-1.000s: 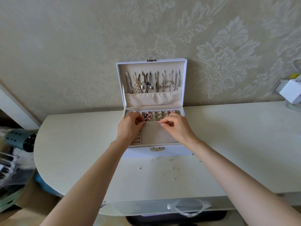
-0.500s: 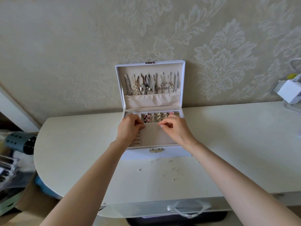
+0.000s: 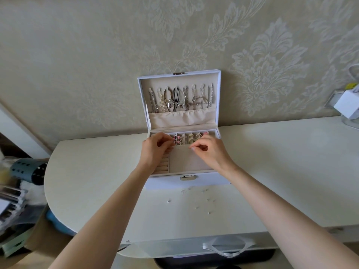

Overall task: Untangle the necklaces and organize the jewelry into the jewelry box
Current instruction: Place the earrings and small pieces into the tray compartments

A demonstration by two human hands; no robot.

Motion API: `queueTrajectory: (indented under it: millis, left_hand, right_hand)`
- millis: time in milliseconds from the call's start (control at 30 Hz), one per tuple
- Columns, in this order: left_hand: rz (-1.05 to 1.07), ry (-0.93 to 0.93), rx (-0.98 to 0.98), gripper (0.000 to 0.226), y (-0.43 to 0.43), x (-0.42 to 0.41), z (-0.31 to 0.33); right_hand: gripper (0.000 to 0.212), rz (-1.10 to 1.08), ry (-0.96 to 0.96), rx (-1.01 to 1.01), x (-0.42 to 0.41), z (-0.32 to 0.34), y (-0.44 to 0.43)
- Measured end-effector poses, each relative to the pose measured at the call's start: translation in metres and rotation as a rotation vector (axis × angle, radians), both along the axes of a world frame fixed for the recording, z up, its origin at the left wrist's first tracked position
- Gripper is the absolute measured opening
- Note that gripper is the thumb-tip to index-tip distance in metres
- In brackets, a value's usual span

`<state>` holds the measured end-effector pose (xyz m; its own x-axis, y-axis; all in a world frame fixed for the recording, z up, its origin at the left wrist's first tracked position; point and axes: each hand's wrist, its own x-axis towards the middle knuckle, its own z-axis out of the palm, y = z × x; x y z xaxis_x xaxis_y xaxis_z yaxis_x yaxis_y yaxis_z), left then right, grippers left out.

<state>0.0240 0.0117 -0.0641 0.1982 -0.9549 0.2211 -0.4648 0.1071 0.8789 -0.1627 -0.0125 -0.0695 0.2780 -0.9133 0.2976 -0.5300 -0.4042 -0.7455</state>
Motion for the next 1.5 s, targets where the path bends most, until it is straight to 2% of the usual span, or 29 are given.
queueTrajectory:
  millis: [167,333,600,800,1500]
  left_hand:
    - [0.037,0.068,0.026,0.003,0.0009,-0.0015,-0.0001]
    - [0.048,-0.107,0.025,0.008,-0.0026,-0.0023,-0.0019]
    - [0.058,-0.258,0.025,0.002,-0.0074,0.0004,-0.008]
    - [0.035,-0.179,0.019,0.004,-0.0065,0.0007,-0.0074]
    - [0.018,-0.244,0.031,0.007,-0.0042,0.0013,-0.0053]
  right_hand:
    - [0.009,-0.002,-0.018,0.005,0.0,-0.0004,0.0003]
    - [0.01,0.003,-0.028,0.026,-0.0006,-0.0015,-0.0001]
    - [0.01,0.006,-0.033,0.046,-0.0013,-0.0026,-0.0005]
    - [0.011,0.001,-0.047,0.065,-0.0009,-0.0018,0.0009]
    - [0.011,0.01,-0.033,0.092,-0.0015,-0.0006,0.002]
